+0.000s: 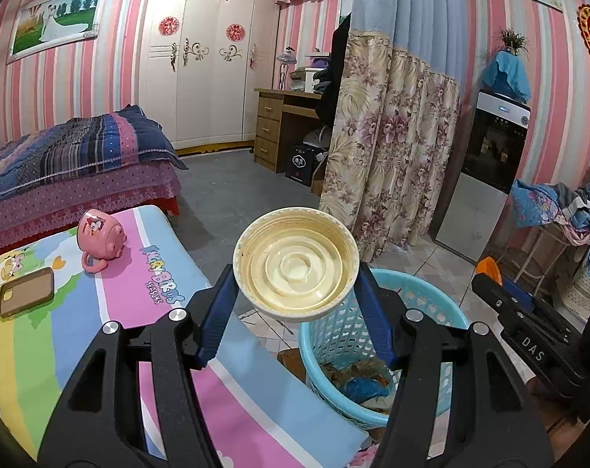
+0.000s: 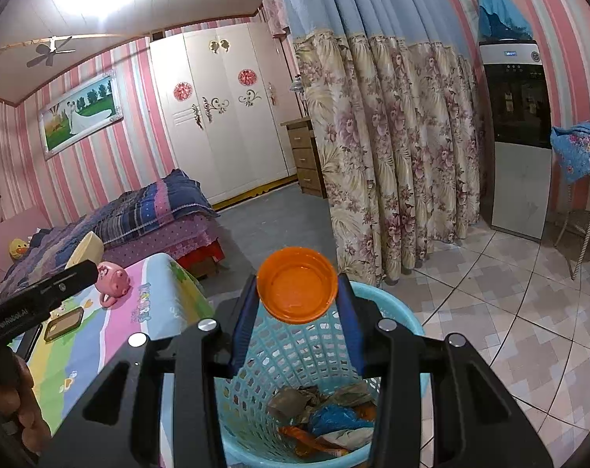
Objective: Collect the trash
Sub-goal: 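Open the left tool over the basket while the right tool releases the orange cup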
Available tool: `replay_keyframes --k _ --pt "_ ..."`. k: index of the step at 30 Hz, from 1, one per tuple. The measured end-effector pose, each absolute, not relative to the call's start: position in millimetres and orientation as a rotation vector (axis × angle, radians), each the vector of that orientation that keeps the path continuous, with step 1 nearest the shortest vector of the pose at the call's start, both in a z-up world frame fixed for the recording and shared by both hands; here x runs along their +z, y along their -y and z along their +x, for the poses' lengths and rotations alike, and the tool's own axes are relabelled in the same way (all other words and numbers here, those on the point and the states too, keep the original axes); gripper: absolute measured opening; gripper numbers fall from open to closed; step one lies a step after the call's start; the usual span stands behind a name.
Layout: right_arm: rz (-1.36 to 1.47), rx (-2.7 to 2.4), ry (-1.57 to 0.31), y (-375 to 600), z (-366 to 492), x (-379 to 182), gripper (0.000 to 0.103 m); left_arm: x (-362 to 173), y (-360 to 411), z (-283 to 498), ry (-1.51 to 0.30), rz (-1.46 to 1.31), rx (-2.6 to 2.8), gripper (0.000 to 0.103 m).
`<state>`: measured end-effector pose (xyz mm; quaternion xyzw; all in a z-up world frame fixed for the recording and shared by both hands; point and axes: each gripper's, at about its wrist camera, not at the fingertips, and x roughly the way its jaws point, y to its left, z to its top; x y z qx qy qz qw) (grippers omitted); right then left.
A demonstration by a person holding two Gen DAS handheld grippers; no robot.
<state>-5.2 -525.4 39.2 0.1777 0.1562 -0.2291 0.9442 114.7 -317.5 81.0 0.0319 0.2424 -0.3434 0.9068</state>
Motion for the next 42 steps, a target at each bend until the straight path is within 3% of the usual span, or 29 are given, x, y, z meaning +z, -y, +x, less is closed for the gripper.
replay_keyframes --k 9,10,12,26,28,29,30,36,42 --pt "0.352 -0.465 -0.325 518.4 -0.7 35.7 0.041 80.2 319.5 115.8 -0.504 0.076 -0.714 0.060" --pt "0.350 -0.471 -0.326 518.2 0.4 35.7 0.045 79.9 320.4 115.3 -0.506 0.074 -0.713 0.060" --pt "0.337 -0.530 -0.290 516.2 -4.1 35.1 0.090 79.3 321.5 115.6 -0.508 0.077 -0.715 0.060" --pt "0.428 -0.641 -0.180 532.0 -33.5 42.2 0.091 68.9 345.6 110.5 -0.547 0.119 -0.777 0.060" --pt "0.434 -0.646 -0.172 533.0 -36.1 42.6 0.091 65.9 353.7 111.8 -0.566 0.111 -0.822 0.068" --pt "0.437 -0.647 -0.172 534.1 -36.8 42.7 0.091 65.4 356.7 112.3 -0.573 0.103 -0.838 0.086" --pt "0.439 -0.645 -0.174 535.1 -36.6 42.5 0.091 66.9 358.4 111.7 -0.558 0.088 -0.834 0.093" --pt "0.436 -0.588 -0.200 533.8 -29.9 41.7 0.091 77.8 336.1 114.9 -0.514 0.082 -0.783 0.094" --pt "0.390 -0.434 -0.248 502.3 -0.5 44.3 0.091 82.9 225.8 113.6 -0.423 0.134 -0.529 0.097"
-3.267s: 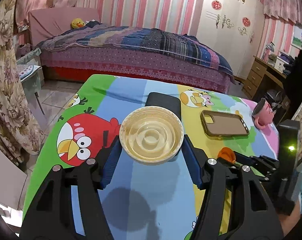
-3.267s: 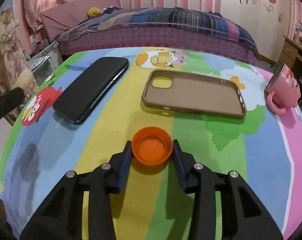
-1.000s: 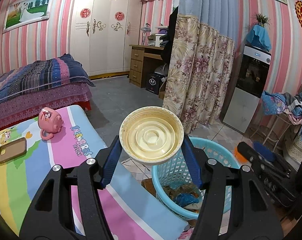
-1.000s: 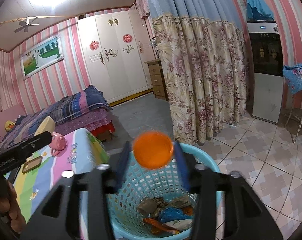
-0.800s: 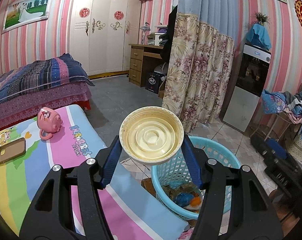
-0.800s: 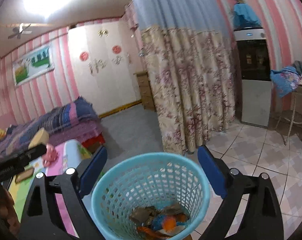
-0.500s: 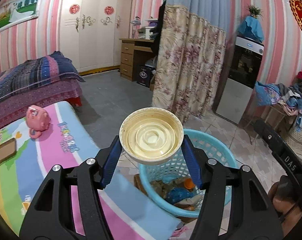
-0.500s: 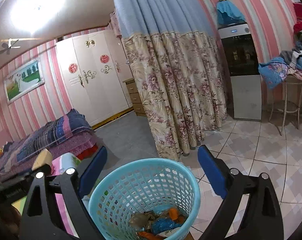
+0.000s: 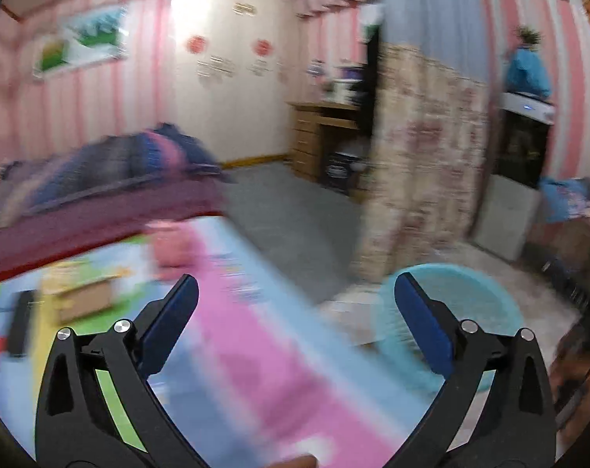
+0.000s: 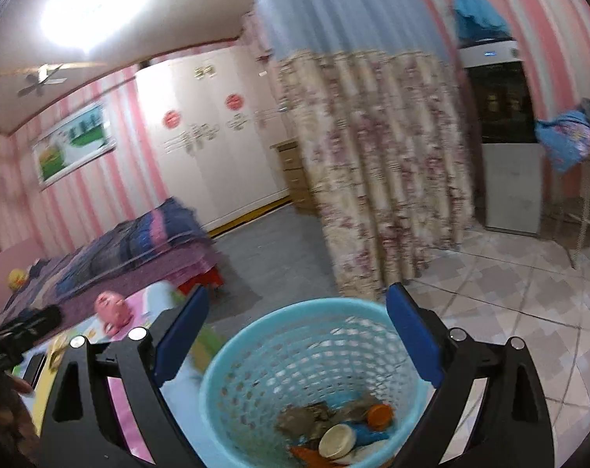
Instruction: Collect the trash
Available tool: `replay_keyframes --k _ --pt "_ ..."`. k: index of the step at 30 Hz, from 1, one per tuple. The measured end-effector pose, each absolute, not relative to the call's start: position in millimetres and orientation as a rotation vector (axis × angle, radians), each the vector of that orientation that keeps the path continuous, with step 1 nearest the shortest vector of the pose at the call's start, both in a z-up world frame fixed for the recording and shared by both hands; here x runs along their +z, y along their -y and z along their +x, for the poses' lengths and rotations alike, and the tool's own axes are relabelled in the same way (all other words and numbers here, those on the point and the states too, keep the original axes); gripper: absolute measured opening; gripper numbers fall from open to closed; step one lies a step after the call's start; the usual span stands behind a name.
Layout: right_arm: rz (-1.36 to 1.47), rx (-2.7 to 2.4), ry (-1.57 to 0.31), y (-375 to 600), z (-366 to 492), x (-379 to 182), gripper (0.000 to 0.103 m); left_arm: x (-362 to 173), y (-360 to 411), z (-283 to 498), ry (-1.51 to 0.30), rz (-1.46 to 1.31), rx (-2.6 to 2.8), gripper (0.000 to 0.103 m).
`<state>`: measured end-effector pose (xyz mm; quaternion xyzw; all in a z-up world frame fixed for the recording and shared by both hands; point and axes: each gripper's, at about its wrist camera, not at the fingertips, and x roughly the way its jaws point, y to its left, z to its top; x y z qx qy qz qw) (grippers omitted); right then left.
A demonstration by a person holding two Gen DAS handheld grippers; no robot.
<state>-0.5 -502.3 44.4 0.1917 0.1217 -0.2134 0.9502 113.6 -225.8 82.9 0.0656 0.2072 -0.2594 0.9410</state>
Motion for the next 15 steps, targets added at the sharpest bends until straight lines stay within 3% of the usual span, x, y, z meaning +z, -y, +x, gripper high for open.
replay_keyframes --k 8,15 --pt "0.448 -0.002 -0.271 381.5 36.1 46.0 0.095 67.0 18.8 58.2 -0.320 0.127 -0.120 0.098" --pt "0.144 0.071 -0.215 294.4 -1.8 34.1 0.098 42.2 -49.0 -3.6 -0.230 0.069 0.011 0.098"
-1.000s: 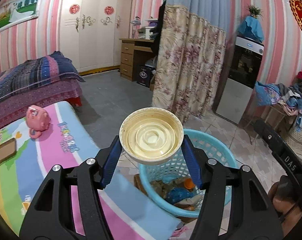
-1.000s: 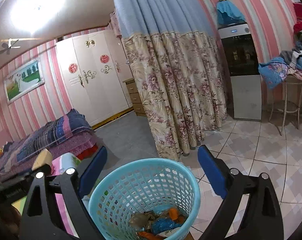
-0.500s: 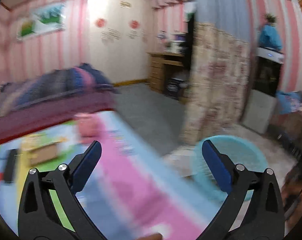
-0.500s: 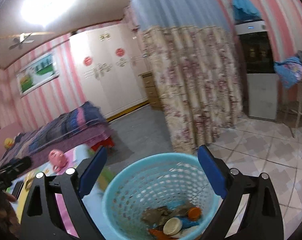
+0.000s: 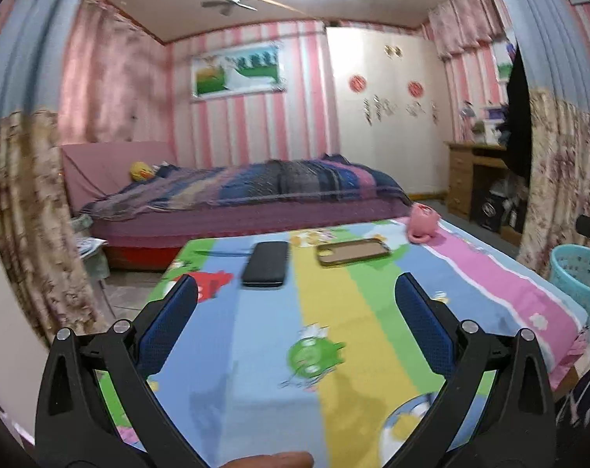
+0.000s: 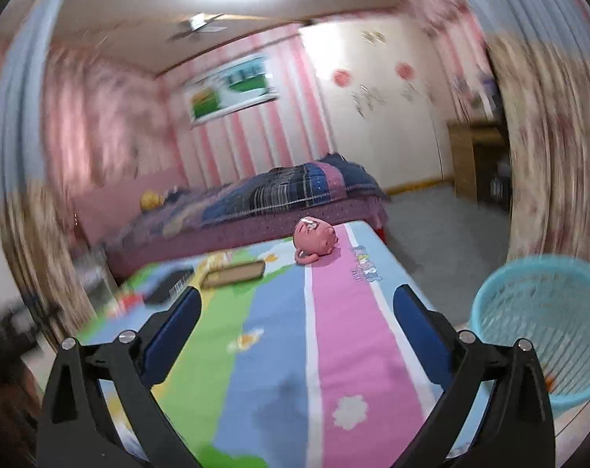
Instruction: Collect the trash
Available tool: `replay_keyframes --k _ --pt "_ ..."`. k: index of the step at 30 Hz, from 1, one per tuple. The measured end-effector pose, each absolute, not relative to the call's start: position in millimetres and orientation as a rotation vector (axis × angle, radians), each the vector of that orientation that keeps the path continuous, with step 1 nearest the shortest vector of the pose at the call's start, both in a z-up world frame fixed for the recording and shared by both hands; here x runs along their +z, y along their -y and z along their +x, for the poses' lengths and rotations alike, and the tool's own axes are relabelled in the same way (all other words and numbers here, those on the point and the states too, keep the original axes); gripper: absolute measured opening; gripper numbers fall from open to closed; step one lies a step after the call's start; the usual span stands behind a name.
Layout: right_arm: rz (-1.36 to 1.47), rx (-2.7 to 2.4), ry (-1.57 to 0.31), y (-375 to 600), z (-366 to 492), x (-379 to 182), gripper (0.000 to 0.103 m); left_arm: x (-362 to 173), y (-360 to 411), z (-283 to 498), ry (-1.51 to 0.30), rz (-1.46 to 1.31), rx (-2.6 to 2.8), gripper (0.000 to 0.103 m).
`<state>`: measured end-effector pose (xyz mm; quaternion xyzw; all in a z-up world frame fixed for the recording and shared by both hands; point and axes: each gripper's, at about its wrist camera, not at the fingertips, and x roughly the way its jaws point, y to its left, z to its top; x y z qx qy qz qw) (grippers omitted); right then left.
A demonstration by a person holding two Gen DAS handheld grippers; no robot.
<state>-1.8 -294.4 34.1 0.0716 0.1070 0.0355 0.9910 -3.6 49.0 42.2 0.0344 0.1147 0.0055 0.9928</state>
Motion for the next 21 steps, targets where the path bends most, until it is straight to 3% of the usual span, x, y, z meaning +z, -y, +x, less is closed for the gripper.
replay_keyframes --k 5,21 --pt "0.144 0.049 -0.148 281.3 -20.1 37.8 0.098 38.5 -65.2 -11.2 -0.204 -0.033 0.035 0.098" --pt "0.069 0.050 -0.245 256.2 9.1 43.0 0.098 24.1 -59.6 5.0 -0.269 -0.040 0.027 0.098"
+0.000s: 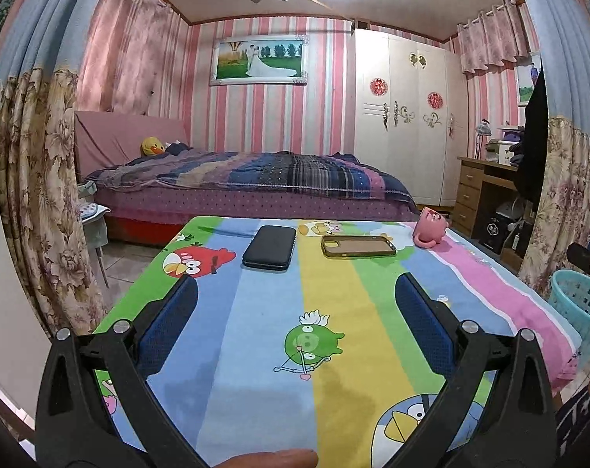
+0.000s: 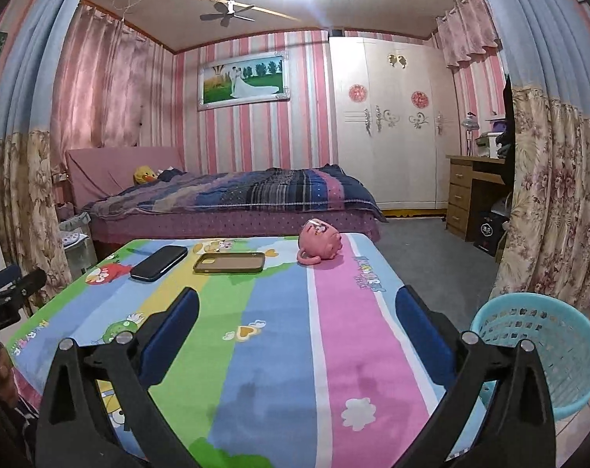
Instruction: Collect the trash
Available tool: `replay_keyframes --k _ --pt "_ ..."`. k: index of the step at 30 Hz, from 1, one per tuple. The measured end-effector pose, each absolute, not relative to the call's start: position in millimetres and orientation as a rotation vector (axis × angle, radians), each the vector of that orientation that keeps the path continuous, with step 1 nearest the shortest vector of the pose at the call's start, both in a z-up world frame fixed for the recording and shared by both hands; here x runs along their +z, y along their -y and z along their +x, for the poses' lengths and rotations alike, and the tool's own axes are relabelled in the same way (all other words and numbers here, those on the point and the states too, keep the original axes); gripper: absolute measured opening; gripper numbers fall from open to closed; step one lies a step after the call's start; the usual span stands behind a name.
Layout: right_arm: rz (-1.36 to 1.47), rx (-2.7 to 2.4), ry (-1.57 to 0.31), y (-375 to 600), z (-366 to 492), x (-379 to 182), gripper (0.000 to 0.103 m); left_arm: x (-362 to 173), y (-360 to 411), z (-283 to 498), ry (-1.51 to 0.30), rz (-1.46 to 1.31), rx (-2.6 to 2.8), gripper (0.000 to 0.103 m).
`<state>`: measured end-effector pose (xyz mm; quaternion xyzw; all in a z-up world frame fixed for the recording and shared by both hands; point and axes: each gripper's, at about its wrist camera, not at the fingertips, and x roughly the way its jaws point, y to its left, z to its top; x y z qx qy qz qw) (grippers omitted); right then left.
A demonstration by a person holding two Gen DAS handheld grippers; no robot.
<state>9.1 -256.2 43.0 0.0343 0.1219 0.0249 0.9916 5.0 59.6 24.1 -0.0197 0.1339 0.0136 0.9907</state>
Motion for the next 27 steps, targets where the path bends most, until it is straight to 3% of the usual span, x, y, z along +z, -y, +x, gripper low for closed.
replay_keyframes --k 27 --pt "0.091 0.047 -0.257 256.4 12.3 40.9 0.098 20.3 -47.5 1.2 -0.261 0.001 0.033 0.098"
